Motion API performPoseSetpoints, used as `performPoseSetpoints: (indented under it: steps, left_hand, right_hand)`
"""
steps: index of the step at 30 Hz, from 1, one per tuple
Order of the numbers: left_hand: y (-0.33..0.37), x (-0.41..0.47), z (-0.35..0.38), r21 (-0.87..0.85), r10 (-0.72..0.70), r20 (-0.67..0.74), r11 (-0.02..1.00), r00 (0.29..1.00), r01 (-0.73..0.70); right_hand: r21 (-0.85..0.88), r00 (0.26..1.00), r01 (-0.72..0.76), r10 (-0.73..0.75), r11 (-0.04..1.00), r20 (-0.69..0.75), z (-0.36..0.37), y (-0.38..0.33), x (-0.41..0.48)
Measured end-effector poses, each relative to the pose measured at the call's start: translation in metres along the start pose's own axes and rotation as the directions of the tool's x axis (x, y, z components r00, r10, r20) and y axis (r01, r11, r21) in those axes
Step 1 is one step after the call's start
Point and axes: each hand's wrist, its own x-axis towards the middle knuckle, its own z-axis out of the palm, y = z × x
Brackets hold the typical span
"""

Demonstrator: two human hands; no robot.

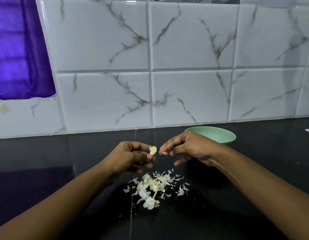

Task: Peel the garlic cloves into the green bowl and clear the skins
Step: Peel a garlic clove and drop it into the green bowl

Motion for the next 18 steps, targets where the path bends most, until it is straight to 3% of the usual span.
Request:
performPoseSetpoints:
  steps: [14,18]
  left_hand:
    - [0.0011,-0.0015,0.0014,0.027,0.031,0.017,0.999,0.999,-0.032]
    - [-0.0002,-0.0006,0.0012,0.039,0.041,0.008,0.998,0.999,-0.042]
  right_hand:
    - [-0.191,0.977,0.121,-0.151,0.974,-0.149,0.0002,-0.0035,0.0009]
    - [-0.326,0.963,0.128,-0.196,0.937,-0.184,-0.0027,-0.0084,-0.0030]
